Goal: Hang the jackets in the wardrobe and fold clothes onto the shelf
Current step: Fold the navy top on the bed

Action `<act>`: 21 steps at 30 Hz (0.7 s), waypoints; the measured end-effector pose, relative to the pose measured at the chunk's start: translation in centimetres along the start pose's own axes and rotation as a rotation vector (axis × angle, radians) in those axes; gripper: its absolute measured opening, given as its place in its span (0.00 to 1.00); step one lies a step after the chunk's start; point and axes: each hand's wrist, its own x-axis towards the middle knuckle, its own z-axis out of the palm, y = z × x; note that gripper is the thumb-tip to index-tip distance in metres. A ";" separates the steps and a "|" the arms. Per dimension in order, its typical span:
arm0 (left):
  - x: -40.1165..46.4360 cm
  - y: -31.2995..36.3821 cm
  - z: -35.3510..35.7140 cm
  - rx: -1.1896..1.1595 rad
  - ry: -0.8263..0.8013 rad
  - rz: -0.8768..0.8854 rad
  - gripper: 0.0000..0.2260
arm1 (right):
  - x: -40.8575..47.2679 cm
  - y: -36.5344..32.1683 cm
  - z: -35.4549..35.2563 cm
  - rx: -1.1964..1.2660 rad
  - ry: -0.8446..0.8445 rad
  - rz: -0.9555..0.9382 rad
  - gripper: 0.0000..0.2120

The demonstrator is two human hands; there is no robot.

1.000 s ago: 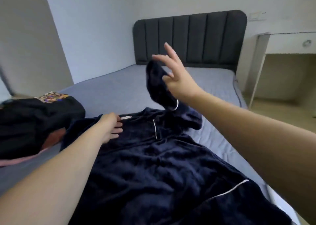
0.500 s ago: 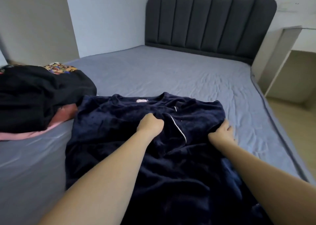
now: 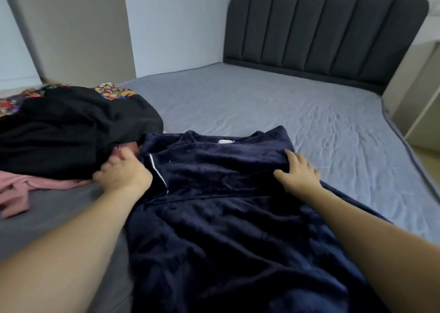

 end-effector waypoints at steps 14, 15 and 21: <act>-5.3 11.3 1.5 0.228 -0.066 0.777 0.28 | 3.6 1.5 -3.9 0.021 0.526 0.083 0.09; -5.4 11.7 1.5 0.207 -0.007 0.801 0.28 | 4.2 2.6 -4.2 0.151 0.525 0.190 0.09; -7.1 13.4 3.5 0.412 -0.087 0.810 0.30 | 3.0 6.2 -1.1 0.713 0.194 0.221 0.12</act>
